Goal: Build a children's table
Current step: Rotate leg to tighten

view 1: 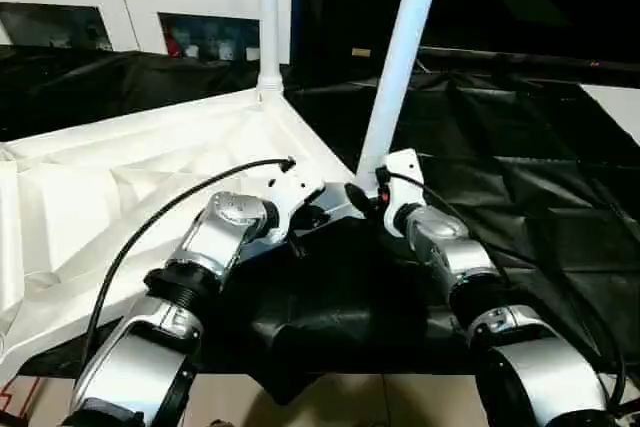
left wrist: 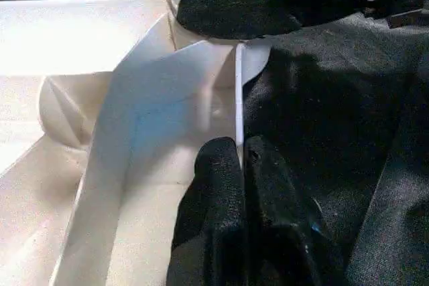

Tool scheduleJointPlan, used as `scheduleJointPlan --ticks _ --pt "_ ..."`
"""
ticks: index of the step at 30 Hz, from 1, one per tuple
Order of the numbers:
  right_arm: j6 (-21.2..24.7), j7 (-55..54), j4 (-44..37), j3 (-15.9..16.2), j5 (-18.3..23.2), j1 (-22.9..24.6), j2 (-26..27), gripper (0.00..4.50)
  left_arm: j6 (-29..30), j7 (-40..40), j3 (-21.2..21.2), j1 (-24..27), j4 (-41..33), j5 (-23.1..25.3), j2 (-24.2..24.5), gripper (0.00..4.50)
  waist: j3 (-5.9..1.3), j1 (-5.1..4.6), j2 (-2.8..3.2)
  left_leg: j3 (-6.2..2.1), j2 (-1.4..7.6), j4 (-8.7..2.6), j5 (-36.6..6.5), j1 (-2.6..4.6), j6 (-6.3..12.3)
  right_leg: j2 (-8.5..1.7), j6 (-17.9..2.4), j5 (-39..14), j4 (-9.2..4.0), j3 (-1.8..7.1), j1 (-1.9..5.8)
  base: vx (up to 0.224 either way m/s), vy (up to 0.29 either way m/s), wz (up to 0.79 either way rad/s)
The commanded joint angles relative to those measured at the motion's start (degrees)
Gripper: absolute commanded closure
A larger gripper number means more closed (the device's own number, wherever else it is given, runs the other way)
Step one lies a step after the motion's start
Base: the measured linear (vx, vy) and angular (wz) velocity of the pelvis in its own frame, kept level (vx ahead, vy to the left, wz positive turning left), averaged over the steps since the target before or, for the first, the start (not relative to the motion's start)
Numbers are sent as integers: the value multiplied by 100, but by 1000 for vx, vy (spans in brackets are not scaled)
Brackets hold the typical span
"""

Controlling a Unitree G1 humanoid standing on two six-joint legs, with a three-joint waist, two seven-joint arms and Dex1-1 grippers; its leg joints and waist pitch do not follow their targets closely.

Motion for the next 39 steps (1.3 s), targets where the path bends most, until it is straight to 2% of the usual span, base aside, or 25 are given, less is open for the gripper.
scheduleJointPlan --ticks 1,3,6,7,8,11,13,15,21,26,29,34,39 --pt "75 369 158 186 -34 -19 170 94 -247 -347 -308 52 -161 -90 -163 450 -332 7 79 -57 32 -423 -2314 83 -124 -187 -918 -2316 -486 105 158 0 0 0" --pt "-55 493 144 241 -111 -25 9 71 -337 -558 -327 119 -248 -134 -24 450 -347 17 79 -45 39 -425 -2134 61 -101 -183 -1034 -1935 -439 120 182 0 0 0" --pt "-270 1139 -51 395 -223 91 -322 61 -492 -1087 -362 268 -449 -261 251 450 -370 42 76 -28 50 -407 -1822 45 -18 -193 -1202 -1427 -376 123 220 0 0 0" --pt "-296 1266 -94 422 -232 117 -371 61 -535 -1178 -367 293 -480 -283 291 450 -369 43 76 -9 53 -401 -1720 37 45 -179 -1262 -1201 -362 128 229 0 0 0" --pt "-408 1937 -394 586 -219 294 -612 61 -637 -1505 -364 361 -577 -362 455 450 -383 49 65 -2 51 -385 -1517 32 137 -167 -1338 -881 -318 121 265 0 0 0" --pt "-427 2768 -787 676 -56 508 -867 61 -674 -1846 -341 408 -647 -447 619 450 -379 92 56 21 61 -366 -1326 42 302 -163 -1446 -566 -281 131 270 0 0 0" --pt "-317 3280 -1041 723 85 635 -1020 61 -767 -2009 -331 414 -652 -486 706 450 -377 120 58 29 70 -366 -1341 60 338 -169 -1497 -580 -283 133 268 0 0 0" --pt "-167 3773 -1261 769 224 752 -1174 61 -868 -2148 -321 399 -609 -514 787 450 -354 166 64 39 90 -383 -1494 79 284 -166 -1484 -844 -306 130 256 0 0 0" --pt "151 4484 -1647 797 486 938 -1330 122 -876 -2508 -322 411 -654 -635 937 450 -332 223 71 35 102 -410 -1758 92 75 -186 -1339 -1411 -349 137 219 0 0 0" --pt "466 4771 -1983 857 561 1091 -1375 162 -899 -2666 -295 410 -611 -663 959 450 -343 270 68 37 99 -403 -1601 84 66 -191 -1325 -1273 -331 141 224 0 0 0" --pt "516 4787 -2034 871 572 1126 -1368 187 -888 -2662 -296 414 -611 -676 956 450 -344 294 68 35 96 -405 -1579 83 46 -190 -1325 -1244 -328 139 224 0 0 0" --pt "672 4635 -2114 839 610 1211 -1260 194 -848 -2327 -219 378 -509 -618 837 450 -340 301 59 35 92 -406 -1611 88 25 -197 -1292 -1336 -339 142 219 0 0 0" --pt "625 3678 -1839 648 455 1168 -928 194 -761 -1683 -91 248 -323 -510 562 450 -322 261 35 6 69 -428 -1819 89 -87 -219 -1068 -1933 -406 150 199 0 0 0"
